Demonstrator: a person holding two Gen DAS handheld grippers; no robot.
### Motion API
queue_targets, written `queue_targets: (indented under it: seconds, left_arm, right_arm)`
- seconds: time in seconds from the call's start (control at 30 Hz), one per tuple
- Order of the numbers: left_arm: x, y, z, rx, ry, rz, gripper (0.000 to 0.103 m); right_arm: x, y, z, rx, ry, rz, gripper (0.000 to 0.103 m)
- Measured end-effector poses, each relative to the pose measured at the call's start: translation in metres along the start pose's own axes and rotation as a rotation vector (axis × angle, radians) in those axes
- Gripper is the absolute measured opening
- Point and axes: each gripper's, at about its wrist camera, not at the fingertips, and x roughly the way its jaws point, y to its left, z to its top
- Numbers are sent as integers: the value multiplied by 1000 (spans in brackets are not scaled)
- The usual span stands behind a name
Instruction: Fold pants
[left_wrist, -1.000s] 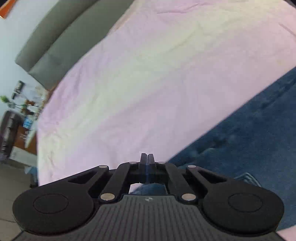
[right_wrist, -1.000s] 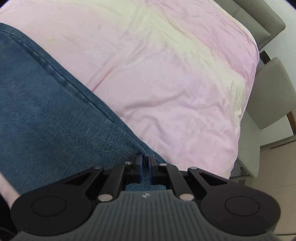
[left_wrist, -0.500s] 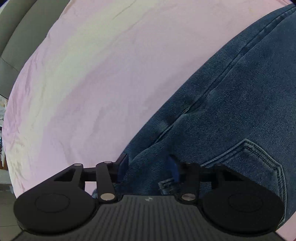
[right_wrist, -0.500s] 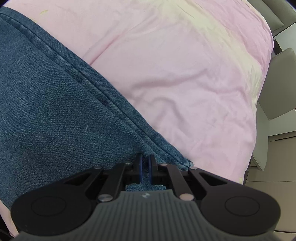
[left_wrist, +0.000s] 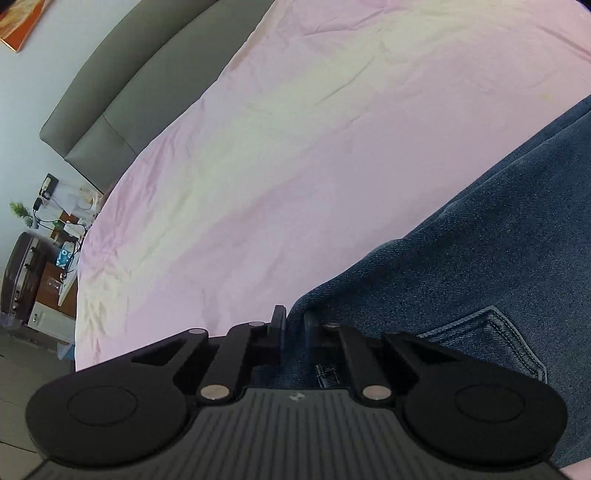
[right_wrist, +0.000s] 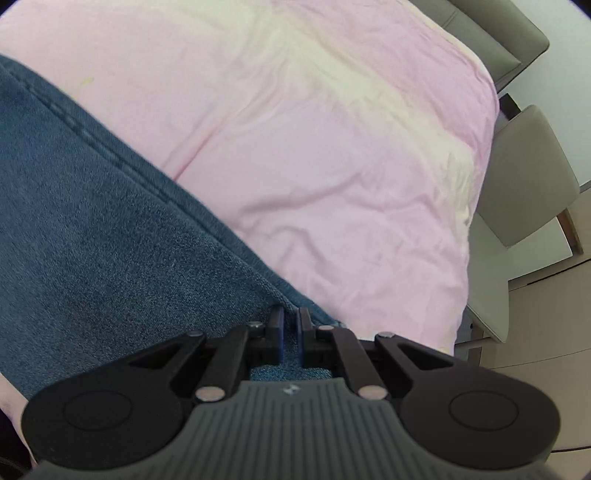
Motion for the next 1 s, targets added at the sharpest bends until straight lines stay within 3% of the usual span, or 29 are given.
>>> queue_targets:
  seconds: [0.23, 0.6, 0.7, 0.77, 0.87, 1.0]
  left_arm:
    - [31, -14, 19, -28, 30, 15, 10]
    - [71, -37, 18, -61, 112, 65, 13]
    - [60, -27, 19, -85, 112, 83, 29]
    - [44, -18, 18, -121, 76, 89, 47]
    - [11, -10, 14, -200, 46, 43, 47]
    - [-40, -17, 1, -300, -1, -83, 48]
  right_arm:
    - [27, -2, 13, 18, 49, -29, 0]
    - [86, 6, 24, 89, 116, -29, 1]
    - [78, -3, 22, 143, 85, -26, 9]
    - [64, -11, 17, 199, 63, -34, 31]
    - [37, -26, 1, 331, 33, -21, 31]
    - [6, -38, -41, 512, 14, -23, 31]
